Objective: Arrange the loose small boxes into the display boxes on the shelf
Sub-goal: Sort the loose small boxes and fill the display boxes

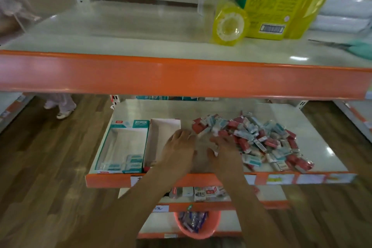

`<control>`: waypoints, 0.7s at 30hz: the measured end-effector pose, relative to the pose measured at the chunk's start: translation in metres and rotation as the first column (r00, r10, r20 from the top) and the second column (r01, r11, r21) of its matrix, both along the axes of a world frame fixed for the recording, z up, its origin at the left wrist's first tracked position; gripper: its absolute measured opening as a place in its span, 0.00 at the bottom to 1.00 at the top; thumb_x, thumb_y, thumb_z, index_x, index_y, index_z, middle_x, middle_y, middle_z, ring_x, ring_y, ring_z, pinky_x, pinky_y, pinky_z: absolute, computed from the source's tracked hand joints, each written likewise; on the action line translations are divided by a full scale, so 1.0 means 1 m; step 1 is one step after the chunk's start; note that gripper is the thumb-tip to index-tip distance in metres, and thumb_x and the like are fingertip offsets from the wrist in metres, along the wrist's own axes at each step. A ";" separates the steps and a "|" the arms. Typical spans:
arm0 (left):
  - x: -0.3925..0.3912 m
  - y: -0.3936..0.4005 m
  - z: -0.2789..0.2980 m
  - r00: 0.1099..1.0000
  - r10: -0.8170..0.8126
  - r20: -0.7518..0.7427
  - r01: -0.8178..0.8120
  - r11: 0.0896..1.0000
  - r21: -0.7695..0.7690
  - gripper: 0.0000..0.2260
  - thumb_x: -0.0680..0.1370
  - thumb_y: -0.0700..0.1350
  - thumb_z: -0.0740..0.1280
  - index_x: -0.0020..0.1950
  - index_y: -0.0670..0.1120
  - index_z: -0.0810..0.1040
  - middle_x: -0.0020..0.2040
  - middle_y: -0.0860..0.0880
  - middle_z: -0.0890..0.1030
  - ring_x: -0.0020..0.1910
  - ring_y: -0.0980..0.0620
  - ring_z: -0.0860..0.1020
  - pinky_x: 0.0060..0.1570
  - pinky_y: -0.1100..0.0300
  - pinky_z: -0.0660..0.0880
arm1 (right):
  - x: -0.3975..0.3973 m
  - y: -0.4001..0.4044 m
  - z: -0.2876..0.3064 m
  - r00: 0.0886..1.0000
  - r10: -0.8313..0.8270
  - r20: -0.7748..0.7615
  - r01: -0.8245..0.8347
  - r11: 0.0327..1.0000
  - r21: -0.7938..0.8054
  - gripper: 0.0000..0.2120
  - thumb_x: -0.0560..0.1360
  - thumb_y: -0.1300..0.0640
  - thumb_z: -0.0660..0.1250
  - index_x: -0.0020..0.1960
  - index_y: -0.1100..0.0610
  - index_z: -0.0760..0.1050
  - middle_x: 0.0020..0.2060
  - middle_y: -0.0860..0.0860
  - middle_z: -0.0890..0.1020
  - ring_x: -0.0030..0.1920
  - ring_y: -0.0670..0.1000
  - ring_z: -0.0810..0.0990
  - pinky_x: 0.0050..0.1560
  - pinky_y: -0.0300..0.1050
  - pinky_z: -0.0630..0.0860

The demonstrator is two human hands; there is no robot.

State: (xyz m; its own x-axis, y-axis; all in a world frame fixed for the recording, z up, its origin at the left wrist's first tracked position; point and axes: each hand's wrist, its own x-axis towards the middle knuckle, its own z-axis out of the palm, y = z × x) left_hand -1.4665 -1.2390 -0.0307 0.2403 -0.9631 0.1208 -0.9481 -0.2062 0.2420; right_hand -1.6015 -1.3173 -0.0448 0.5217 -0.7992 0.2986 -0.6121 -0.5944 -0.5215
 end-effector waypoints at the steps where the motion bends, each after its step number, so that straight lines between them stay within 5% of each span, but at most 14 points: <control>1: -0.008 -0.004 -0.001 0.999 -0.021 -0.025 0.021 1.000 -0.004 0.18 0.76 0.45 0.63 0.67 0.47 0.70 0.66 0.48 0.69 0.66 0.47 0.65 0.58 0.55 0.69 | -0.007 -0.004 -0.004 0.998 -0.050 -0.025 0.052 0.997 0.058 0.18 0.68 0.66 0.72 0.58 0.59 0.79 0.55 0.59 0.78 0.52 0.60 0.79 0.45 0.48 0.77; 3: -0.024 -0.012 -0.003 0.994 -0.057 -0.090 0.057 0.998 0.002 0.19 0.76 0.42 0.62 0.67 0.46 0.68 0.68 0.48 0.67 0.68 0.47 0.64 0.55 0.53 0.74 | -0.018 -0.010 -0.012 0.991 -0.119 -0.065 0.124 0.988 0.091 0.24 0.71 0.63 0.70 0.66 0.55 0.74 0.60 0.58 0.73 0.52 0.59 0.78 0.44 0.48 0.76; 9: -0.048 -0.031 -0.015 0.985 -0.012 -0.173 0.014 1.000 0.007 0.30 0.77 0.39 0.61 0.76 0.47 0.53 0.78 0.48 0.47 0.76 0.45 0.47 0.65 0.50 0.69 | -0.027 -0.015 -0.025 0.976 -0.219 -0.014 0.220 0.972 0.084 0.21 0.74 0.57 0.70 0.65 0.54 0.72 0.62 0.57 0.70 0.46 0.59 0.80 0.35 0.48 0.76; 16: -0.063 -0.032 -0.032 0.984 0.067 -0.165 -0.075 0.996 -0.044 0.23 0.78 0.46 0.61 0.72 0.51 0.62 0.71 0.50 0.66 0.70 0.48 0.60 0.64 0.51 0.68 | -0.020 -0.014 -0.034 0.963 -0.258 -0.080 0.262 0.964 0.039 0.24 0.76 0.56 0.65 0.71 0.48 0.68 0.63 0.55 0.71 0.44 0.57 0.81 0.30 0.44 0.70; 21: -0.066 -0.027 -0.036 0.960 0.138 -0.245 -0.174 0.976 -0.130 0.22 0.76 0.43 0.64 0.70 0.50 0.65 0.67 0.46 0.66 0.66 0.46 0.66 0.61 0.54 0.72 | -0.022 -0.013 -0.036 0.959 -0.284 0.002 0.283 0.956 0.084 0.19 0.75 0.57 0.66 0.65 0.47 0.72 0.60 0.50 0.74 0.45 0.54 0.81 0.33 0.40 0.69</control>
State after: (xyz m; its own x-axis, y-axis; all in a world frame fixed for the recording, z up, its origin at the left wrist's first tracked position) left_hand -1.5327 -1.2655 -0.0663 0.4250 -0.8865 0.1829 -0.8205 -0.2919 0.4915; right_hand -1.6230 -1.3304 -0.0808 0.2665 -0.9356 0.2318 -0.7416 -0.3526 -0.5707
